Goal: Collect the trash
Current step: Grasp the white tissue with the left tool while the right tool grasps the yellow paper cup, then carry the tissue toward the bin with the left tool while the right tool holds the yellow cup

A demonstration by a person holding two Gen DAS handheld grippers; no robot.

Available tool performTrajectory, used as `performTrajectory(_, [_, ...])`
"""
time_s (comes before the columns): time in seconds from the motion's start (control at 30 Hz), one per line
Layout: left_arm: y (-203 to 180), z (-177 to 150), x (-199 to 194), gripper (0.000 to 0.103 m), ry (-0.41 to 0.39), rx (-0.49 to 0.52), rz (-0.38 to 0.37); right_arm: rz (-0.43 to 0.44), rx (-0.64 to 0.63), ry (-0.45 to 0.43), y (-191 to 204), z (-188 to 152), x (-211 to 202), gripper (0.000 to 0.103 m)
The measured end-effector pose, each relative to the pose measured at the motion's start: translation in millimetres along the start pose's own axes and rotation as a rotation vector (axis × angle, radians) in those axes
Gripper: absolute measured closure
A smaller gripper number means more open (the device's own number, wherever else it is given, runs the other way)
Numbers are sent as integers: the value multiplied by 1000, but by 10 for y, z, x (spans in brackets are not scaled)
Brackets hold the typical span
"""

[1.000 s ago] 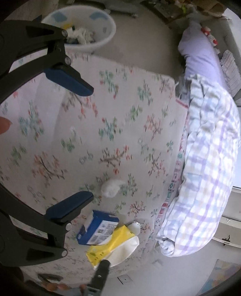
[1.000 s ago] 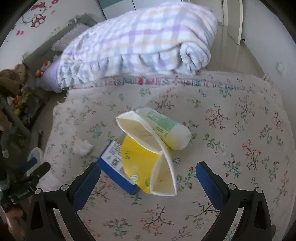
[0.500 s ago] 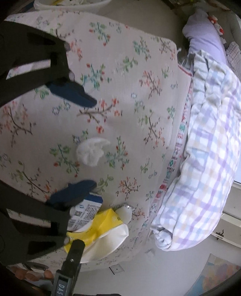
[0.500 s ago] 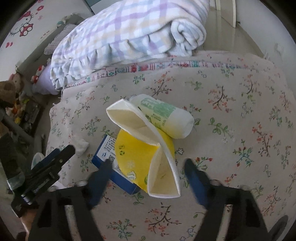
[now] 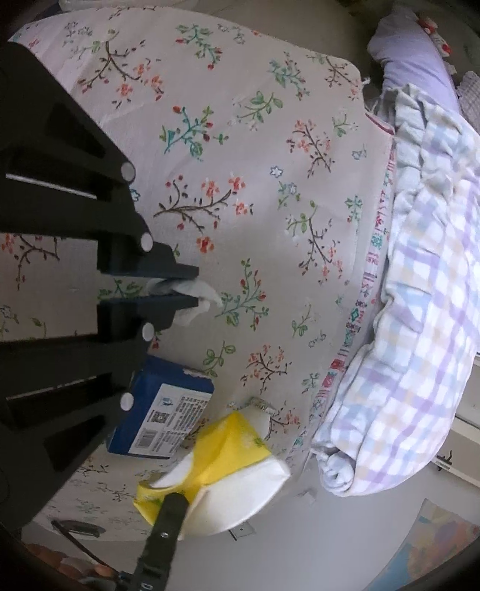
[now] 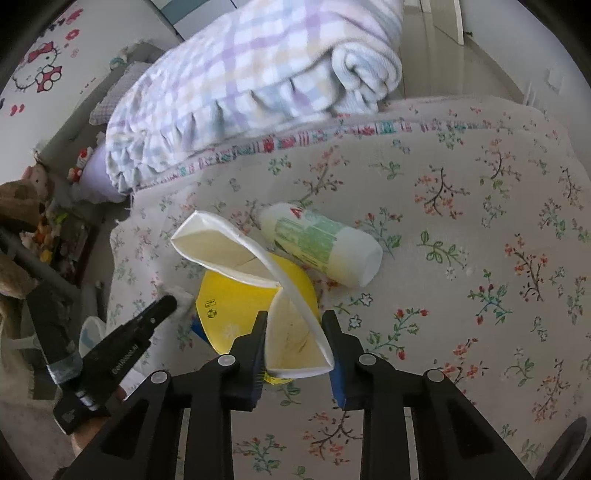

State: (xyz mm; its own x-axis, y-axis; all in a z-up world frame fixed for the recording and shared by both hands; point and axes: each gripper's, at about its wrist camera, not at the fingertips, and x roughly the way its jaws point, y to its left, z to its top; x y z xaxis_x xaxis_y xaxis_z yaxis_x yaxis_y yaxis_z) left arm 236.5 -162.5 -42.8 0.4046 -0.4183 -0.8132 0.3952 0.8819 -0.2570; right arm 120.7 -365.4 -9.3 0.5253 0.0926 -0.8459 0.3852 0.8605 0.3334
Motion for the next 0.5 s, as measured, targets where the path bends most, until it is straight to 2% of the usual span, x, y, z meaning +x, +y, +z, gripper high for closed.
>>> performTrajectory(0.27, [-32, -49, -273, 94, -24, 58, 14, 18, -15, -41, 157, -70, -154, 74])
performTrajectory(0.5, [176, -164, -593, 94, -36, 51, 34, 20, -63, -39, 328, -195, -186, 74])
